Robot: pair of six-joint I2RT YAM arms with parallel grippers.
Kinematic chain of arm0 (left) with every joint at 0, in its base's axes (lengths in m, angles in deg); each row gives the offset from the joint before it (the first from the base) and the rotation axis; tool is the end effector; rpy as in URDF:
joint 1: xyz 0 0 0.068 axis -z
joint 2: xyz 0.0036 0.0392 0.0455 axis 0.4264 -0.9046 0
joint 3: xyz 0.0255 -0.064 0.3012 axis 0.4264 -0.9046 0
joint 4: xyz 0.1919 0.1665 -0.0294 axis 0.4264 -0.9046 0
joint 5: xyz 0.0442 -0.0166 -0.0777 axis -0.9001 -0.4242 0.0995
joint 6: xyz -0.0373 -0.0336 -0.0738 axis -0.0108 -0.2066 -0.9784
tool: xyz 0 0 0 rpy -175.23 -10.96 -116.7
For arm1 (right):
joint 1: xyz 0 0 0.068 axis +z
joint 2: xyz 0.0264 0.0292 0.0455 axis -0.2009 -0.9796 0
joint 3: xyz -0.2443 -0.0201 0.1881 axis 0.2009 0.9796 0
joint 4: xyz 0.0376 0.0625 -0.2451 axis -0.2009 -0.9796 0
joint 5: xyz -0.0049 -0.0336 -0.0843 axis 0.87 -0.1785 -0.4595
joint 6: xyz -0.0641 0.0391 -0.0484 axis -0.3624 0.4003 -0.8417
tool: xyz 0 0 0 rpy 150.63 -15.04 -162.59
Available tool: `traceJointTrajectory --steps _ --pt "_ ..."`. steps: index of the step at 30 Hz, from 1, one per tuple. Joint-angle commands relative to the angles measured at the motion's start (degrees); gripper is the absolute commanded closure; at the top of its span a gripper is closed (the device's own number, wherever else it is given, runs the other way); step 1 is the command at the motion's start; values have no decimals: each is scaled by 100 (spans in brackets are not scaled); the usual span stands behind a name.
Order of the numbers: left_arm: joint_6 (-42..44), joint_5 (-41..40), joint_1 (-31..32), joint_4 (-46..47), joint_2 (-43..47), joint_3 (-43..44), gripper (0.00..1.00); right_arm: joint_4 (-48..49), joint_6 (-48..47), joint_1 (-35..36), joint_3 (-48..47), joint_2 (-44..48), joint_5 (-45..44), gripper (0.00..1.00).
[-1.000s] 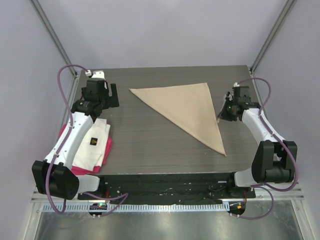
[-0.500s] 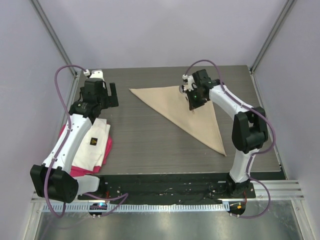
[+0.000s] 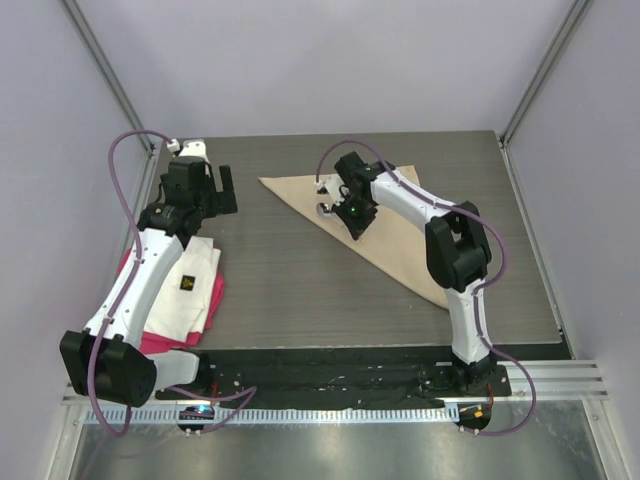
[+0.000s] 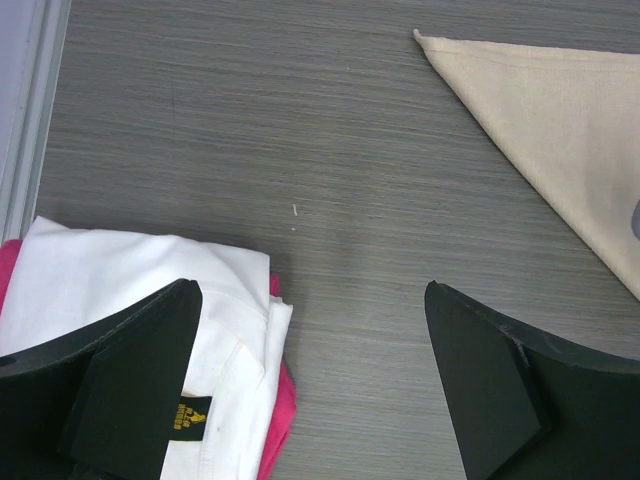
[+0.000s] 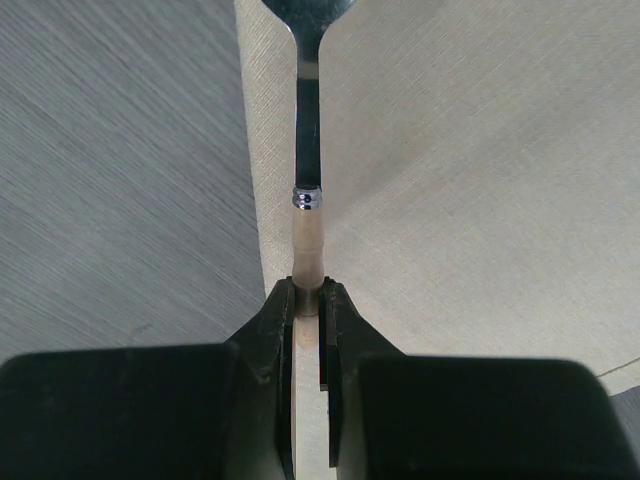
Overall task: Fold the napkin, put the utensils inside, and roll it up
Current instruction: Place the spoon on the napkin.
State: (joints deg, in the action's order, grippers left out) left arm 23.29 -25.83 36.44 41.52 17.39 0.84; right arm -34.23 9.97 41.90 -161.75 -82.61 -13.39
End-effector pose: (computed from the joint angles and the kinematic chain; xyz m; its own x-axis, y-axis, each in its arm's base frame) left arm 0.2880 -0.0355 0.3597 -0.5515 -0.1404 -0.8223 -0.1680 0.9842 -0.0553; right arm 0.4001 0.2423 0.2025 -0.5984 -0.7375 -0.3132 -0.7723 0.6349 -0.0194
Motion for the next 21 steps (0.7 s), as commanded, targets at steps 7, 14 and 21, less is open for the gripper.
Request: traceJointTrajectory --steps 7,14,21 --pt "-16 13 22 186 185 71 0 -442 -251 81 -255 -241 -233 99" --pt "-7 4 22 186 185 71 0 -460 -251 81 -290 -434 -304 99" --pt "-7 -22 14 177 203 71 0 -469 -251 81 -317 -584 -418 99"
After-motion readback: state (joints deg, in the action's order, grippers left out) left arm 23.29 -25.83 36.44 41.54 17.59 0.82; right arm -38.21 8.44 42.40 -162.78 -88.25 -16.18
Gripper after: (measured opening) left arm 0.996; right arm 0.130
